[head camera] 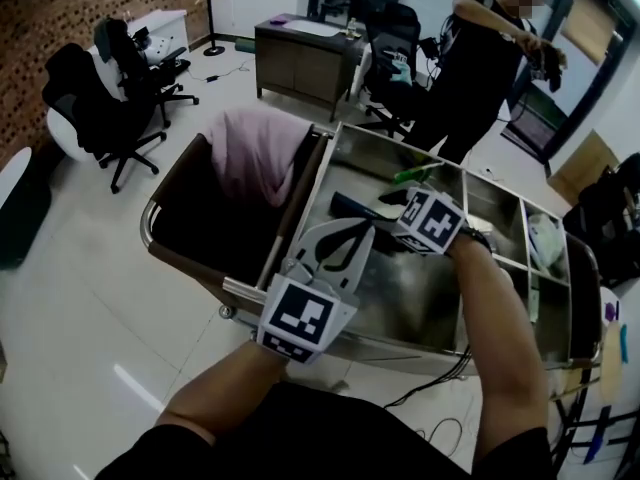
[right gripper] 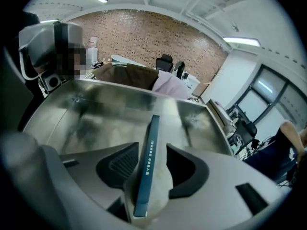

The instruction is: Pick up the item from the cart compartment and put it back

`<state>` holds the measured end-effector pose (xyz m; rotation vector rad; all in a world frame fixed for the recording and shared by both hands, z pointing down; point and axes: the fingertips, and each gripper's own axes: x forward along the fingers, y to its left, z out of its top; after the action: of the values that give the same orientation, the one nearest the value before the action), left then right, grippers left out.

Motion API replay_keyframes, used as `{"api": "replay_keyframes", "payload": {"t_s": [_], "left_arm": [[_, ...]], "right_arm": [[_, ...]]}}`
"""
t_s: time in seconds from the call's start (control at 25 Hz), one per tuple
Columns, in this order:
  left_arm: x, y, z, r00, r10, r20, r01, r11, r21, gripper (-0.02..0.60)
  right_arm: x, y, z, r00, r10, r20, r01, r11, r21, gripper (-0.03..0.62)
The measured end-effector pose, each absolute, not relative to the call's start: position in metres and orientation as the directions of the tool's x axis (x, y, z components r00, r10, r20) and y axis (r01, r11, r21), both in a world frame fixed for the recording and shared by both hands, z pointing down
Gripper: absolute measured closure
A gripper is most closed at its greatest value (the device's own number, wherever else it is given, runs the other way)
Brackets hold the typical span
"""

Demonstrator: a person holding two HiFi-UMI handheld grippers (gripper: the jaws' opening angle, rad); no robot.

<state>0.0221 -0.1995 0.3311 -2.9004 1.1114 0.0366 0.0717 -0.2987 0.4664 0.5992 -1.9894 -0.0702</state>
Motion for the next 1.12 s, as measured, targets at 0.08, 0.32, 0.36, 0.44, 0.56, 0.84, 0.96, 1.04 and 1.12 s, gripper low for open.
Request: {"api": "replay_keyframes", "payload": {"t_s": [0.08,0.32,0.36,0.44,0.56,0.84,0.96,1.04,1.12], "left_arm": [[0.022,-0.200,0.331,0.744,-0.668,-0.034,-0.668,-0.743,-0.024,0.581],[0.023,-0.198,0.331,0.747,-0.664,-0.029,-0.665,-0.747,-0.027,0.581],[0.024,-0.198,0.331,0.747,-0.664,-0.027,-0.665,-0.747,-0.030,0.581],[0.024,-0.198,0.331,0.748,-0.663,-0.025,-0.664,-0.747,-0.033,0.581],[0.024,-0.198,0.332,0.750,-0.661,-0.026,-0.662,-0.749,-0.032,0.581],[0.026,-0.196,0.332,0.750,-0.661,-0.021,-0.661,-0.749,-0.050,0.581],[0.025,-0.196,0.334,0.751,-0.660,-0.019,-0.660,-0.749,-0.053,0.581],[0.028,-0.196,0.333,0.754,-0.657,-0.018,-0.657,-0.752,-0.056,0.581],[0.029,-0.194,0.332,0.756,-0.654,-0.019,-0.654,-0.754,-0.061,0.581]], "right_arm": [[0.069,-0.299,0.476,-0.344,-0.414,0.843,-0.361,0.887,0.288,0.387],[0.075,-0.298,0.495,-0.278,-0.385,0.880,-0.344,0.895,0.283,0.387],[0.076,-0.299,0.498,-0.273,-0.380,0.884,-0.350,0.895,0.277,0.387],[0.078,-0.301,0.503,-0.266,-0.367,0.891,-0.363,0.895,0.260,0.388],[0.082,-0.301,0.512,-0.248,-0.354,0.902,-0.373,0.894,0.249,0.422],[0.086,-0.309,0.495,-0.254,-0.430,0.866,-0.407,0.860,0.308,0.485],[0.083,-0.310,0.487,-0.282,-0.451,0.847,-0.423,0.851,0.313,0.487],[0.084,-0.308,0.479,-0.301,-0.470,0.830,-0.448,0.838,0.312,0.485],[0.081,-0.307,0.465,-0.332,-0.510,0.794,-0.496,0.810,0.313,0.487]]}}
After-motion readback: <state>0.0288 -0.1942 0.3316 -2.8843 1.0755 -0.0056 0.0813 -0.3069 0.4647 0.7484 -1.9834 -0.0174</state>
